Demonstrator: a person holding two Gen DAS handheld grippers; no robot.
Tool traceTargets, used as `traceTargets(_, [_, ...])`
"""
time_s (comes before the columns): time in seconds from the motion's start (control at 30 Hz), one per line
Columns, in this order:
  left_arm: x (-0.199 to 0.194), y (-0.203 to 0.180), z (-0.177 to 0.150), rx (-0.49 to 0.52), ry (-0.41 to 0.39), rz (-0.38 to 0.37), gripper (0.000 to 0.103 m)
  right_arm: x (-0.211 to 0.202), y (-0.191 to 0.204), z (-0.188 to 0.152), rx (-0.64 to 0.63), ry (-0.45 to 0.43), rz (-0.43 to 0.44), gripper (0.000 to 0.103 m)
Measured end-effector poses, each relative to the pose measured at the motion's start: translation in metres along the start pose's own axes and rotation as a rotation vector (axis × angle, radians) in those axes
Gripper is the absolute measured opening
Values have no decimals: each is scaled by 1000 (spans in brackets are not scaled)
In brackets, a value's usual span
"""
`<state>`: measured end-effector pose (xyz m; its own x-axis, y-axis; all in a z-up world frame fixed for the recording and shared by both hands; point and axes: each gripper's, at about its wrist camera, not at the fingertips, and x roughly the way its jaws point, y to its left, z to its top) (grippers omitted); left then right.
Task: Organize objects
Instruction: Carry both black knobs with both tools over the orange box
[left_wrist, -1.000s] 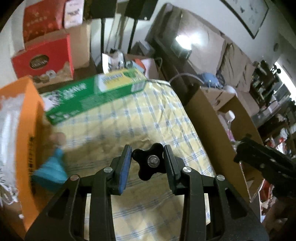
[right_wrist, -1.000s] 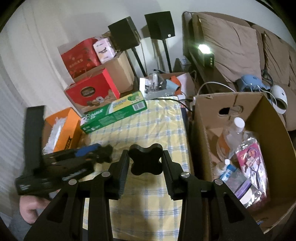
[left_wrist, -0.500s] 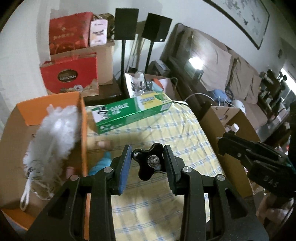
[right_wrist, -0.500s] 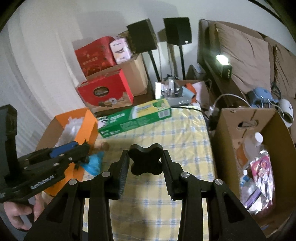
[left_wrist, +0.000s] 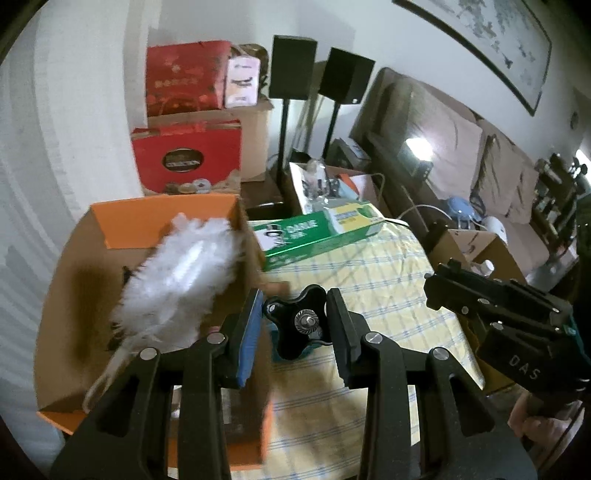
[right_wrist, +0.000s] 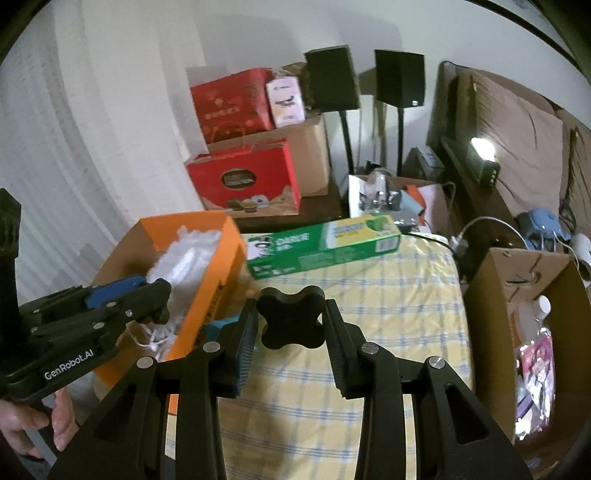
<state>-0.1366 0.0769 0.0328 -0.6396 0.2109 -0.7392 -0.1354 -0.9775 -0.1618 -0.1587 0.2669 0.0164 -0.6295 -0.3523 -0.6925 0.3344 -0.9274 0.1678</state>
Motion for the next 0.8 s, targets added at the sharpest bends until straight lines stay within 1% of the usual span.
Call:
traceTargets(0.27, [-15, 37, -7, -31, -8, 38, 33, 11, 43, 2, -47, 14, 41, 35])
traceTargets(0.43, [-24, 62, -14, -42, -4, 59, 33, 23, 71, 1, -70, 39, 92, 35])
traceTargets(0.63, [-30, 100, -27, -78, 9, 70, 33, 39, 100, -4, -94, 69, 140, 35])
traceTargets(0.73, [-31, 116, -35, -90, 15, 61, 33, 49, 114, -10, -110, 88, 162, 35])
traceTargets(0.8, [-28, 130, -40, -102, 32, 74, 33, 56, 121, -13, -117, 101, 176, 35])
